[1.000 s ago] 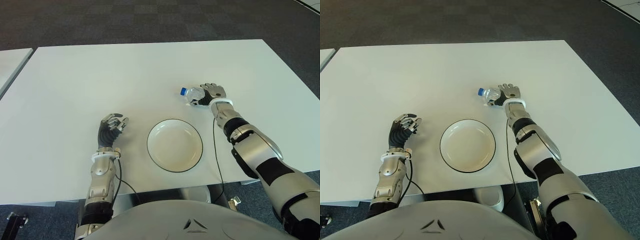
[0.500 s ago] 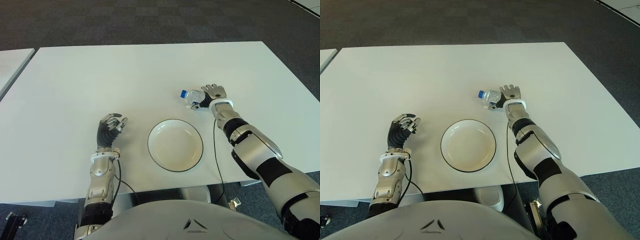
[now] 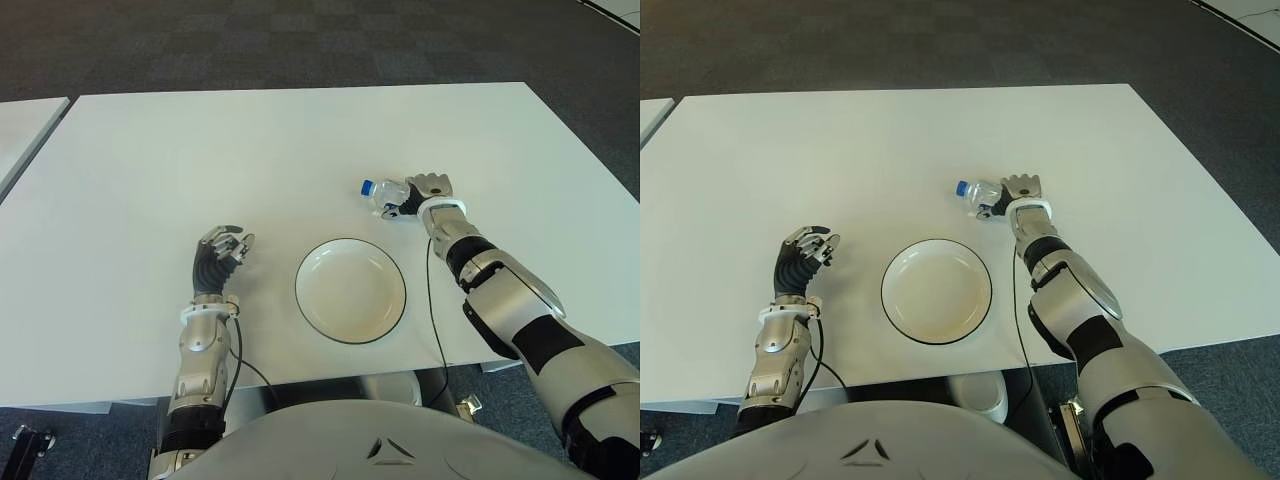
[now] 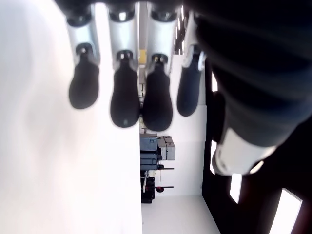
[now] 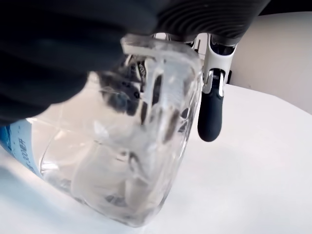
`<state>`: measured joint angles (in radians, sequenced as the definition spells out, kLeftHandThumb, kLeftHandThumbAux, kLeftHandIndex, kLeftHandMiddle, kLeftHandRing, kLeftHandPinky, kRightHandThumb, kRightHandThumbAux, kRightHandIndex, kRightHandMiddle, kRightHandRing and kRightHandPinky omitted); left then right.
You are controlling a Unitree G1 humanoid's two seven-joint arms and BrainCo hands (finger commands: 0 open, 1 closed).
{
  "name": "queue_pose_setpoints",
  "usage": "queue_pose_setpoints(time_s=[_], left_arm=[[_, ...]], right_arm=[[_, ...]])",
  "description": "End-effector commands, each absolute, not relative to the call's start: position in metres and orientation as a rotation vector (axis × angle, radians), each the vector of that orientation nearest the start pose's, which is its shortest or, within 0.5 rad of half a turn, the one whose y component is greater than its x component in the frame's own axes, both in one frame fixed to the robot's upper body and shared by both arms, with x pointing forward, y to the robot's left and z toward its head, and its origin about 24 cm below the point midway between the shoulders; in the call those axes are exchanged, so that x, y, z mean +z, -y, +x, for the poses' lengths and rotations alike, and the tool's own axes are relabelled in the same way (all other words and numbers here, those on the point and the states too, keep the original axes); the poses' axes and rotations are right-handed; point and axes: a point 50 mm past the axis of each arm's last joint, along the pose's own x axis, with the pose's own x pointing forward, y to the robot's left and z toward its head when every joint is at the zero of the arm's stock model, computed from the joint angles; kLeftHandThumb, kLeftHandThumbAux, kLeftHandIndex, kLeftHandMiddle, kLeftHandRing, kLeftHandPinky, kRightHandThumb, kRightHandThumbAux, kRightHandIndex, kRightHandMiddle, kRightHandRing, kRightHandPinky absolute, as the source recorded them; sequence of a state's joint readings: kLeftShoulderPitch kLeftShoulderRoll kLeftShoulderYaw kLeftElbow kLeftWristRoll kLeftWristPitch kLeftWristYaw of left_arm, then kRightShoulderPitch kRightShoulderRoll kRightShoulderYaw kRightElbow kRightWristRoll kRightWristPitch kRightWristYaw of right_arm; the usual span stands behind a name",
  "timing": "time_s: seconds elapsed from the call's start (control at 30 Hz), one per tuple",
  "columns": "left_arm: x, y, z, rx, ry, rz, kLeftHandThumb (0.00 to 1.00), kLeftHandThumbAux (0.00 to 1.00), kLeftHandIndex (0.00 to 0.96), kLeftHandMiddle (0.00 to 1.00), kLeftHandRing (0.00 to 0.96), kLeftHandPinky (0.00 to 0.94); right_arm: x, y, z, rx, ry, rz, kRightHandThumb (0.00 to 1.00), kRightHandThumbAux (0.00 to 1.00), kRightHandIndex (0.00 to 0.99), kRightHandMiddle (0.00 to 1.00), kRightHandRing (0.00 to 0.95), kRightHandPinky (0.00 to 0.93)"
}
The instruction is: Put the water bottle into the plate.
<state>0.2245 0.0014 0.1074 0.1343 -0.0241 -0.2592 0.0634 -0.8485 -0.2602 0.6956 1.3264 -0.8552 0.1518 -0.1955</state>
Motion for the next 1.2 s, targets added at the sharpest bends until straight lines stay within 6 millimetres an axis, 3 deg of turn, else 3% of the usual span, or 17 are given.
queue_pose_setpoints(time_s=[0.03, 0.2, 0.37, 0.7, 1.0, 1.2], left_arm=[[-0.015, -0.194, 0.191, 0.231, -0.097, -0.004, 0.708, 0.715, 0.436, 0.711, 0.696, 0.686], [-0.015, -0.194, 0.192, 0.232, -0.099, -0.021, 0.708, 0.714, 0.437, 0.714, 0.697, 0.679], [-0.016, -0.194, 0.192, 0.235, -0.106, -0.031, 0.708, 0.714, 0.436, 0.707, 0.691, 0.674], [-0.015, -0.194, 0.194, 0.236, -0.107, -0.012, 0.709, 0.714, 0.437, 0.709, 0.694, 0.681], [-0.014, -0.194, 0.194, 0.235, -0.106, -0.011, 0.709, 0.714, 0.436, 0.71, 0.696, 0.685], [-0.014, -0.194, 0.194, 0.231, -0.106, -0.009, 0.709, 0.714, 0.436, 0.711, 0.697, 0.682]], right_arm=[[-0.049, 0.197, 0.31, 0.416, -0.577, -1.757, 0.698, 0.716, 0.425, 0.616, 0.645, 0.713], [-0.05, 0.196, 0.31, 0.396, -0.563, -1.732, 0.697, 0.72, 0.431, 0.638, 0.685, 0.752], [-0.048, 0.196, 0.311, 0.34, -0.551, -1.651, 0.695, 0.723, 0.433, 0.498, 0.74, 0.811], [-0.045, 0.194, 0.314, 0.249, -0.589, -1.47, 0.693, 0.726, 0.435, 0.541, 0.78, 0.833], [-0.041, 0.192, 0.319, 0.122, -0.642, -1.208, 0.694, 0.727, 0.437, 0.766, 0.829, 0.864], [-0.04, 0.193, 0.32, 0.053, -0.674, -1.032, 0.696, 0.727, 0.437, 0.836, 0.86, 0.884]])
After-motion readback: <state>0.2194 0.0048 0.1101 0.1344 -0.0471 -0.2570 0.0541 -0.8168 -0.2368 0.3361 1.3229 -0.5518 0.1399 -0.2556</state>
